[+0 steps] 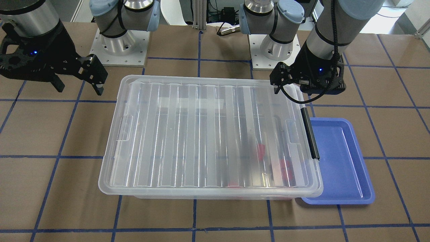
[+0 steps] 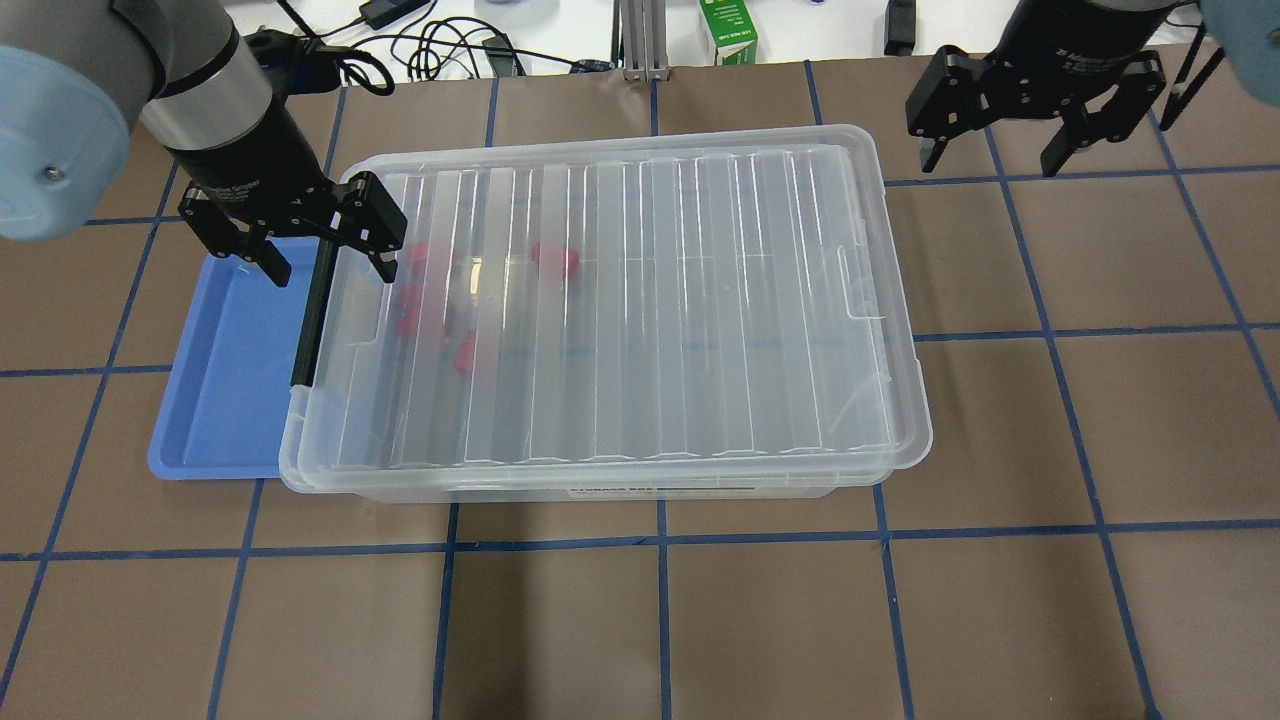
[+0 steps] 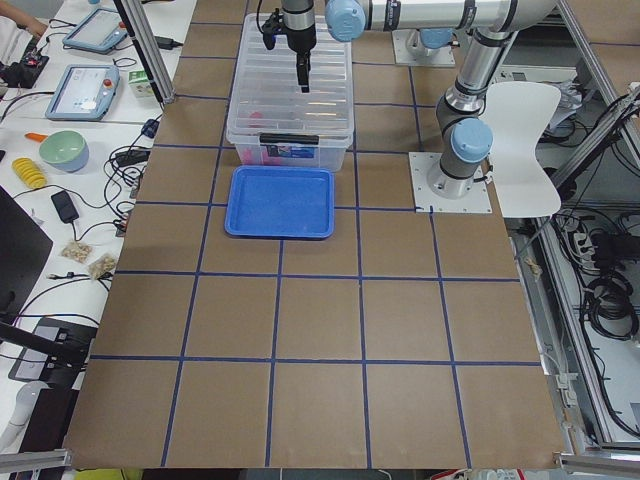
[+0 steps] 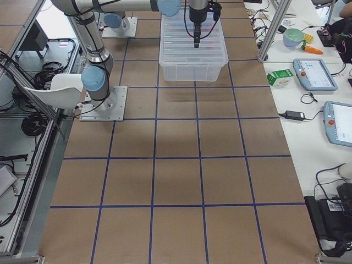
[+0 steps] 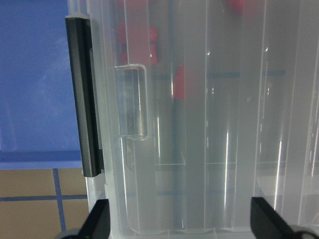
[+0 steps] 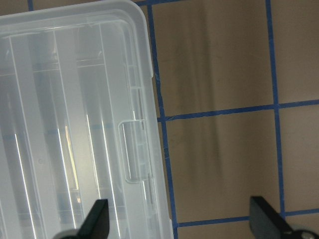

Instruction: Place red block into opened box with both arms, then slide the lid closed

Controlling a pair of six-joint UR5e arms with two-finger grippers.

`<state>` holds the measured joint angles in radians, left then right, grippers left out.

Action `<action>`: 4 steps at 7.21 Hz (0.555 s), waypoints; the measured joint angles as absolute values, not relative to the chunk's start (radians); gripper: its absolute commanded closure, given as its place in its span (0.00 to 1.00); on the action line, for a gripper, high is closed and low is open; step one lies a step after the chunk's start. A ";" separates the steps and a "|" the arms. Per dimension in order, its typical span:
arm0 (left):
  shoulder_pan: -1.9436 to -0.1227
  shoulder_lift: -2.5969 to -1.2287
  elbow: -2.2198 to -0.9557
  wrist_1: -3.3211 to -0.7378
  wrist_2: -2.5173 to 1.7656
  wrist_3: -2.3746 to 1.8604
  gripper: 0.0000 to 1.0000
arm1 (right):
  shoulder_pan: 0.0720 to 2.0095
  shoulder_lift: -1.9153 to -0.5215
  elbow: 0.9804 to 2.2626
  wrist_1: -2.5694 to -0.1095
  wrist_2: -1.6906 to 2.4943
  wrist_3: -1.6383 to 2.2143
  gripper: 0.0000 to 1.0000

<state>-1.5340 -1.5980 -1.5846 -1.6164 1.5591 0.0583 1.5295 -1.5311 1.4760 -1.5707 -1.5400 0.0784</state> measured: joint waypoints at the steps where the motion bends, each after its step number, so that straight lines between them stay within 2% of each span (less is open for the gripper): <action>1: -1.534 -1.598 -1.585 -1.616 1.559 0.058 0.00 | 1.544 -1.528 1.477 -1.567 -1.535 0.103 0.00; 4: -1.534 -1.600 -1.586 -1.616 1.559 0.058 0.00 | 1.583 -1.524 1.485 -1.565 -1.532 0.116 0.00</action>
